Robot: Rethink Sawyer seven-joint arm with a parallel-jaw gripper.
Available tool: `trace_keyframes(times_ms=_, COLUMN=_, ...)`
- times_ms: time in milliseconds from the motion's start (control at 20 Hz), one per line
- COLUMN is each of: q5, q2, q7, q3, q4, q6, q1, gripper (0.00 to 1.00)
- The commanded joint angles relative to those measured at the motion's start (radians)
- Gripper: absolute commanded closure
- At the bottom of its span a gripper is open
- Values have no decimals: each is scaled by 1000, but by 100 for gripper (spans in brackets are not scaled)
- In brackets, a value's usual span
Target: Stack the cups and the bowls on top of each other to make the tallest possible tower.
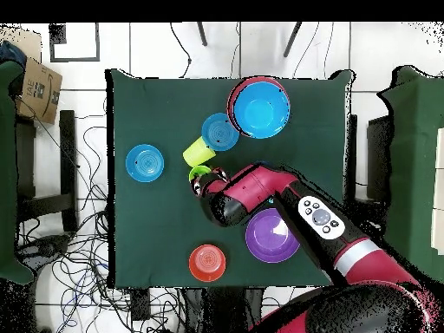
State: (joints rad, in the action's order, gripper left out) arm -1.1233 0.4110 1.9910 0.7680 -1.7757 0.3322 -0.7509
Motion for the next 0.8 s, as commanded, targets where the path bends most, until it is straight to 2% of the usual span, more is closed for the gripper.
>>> trace_keyframes(times_ms=50, q5=38, q2=-45, q7=-260, q3=45, q4=-45, q6=89, q1=-18, gripper=0)
trace_keyframes(times_ms=250, q5=41, q2=-43, q7=-263, q3=37, q4=-38, q6=102, q1=-13, gripper=0)
trace_keyframes(times_ms=350, q5=-10, q2=-28, q7=-210, q3=34, q4=-44, q6=19, q1=-3, gripper=0)
trace_keyframes(times_ms=450, q5=3, q2=-22, q7=-231, q3=35, q4=-39, q6=52, q1=1, gripper=0)
trace_keyframes(times_ms=500, q5=29, q2=-17, q7=-250, q3=32, q4=-34, q6=100, q1=8, gripper=0)
trace_keyframes(times_ms=650, q5=18, q2=-11, q7=-234, q3=18, q4=-27, q6=100, q1=29, gripper=0)
trace_keyframes(times_ms=800, q5=17, q2=-19, q7=-242, q3=21, q4=-25, q6=96, q1=22, gripper=0)
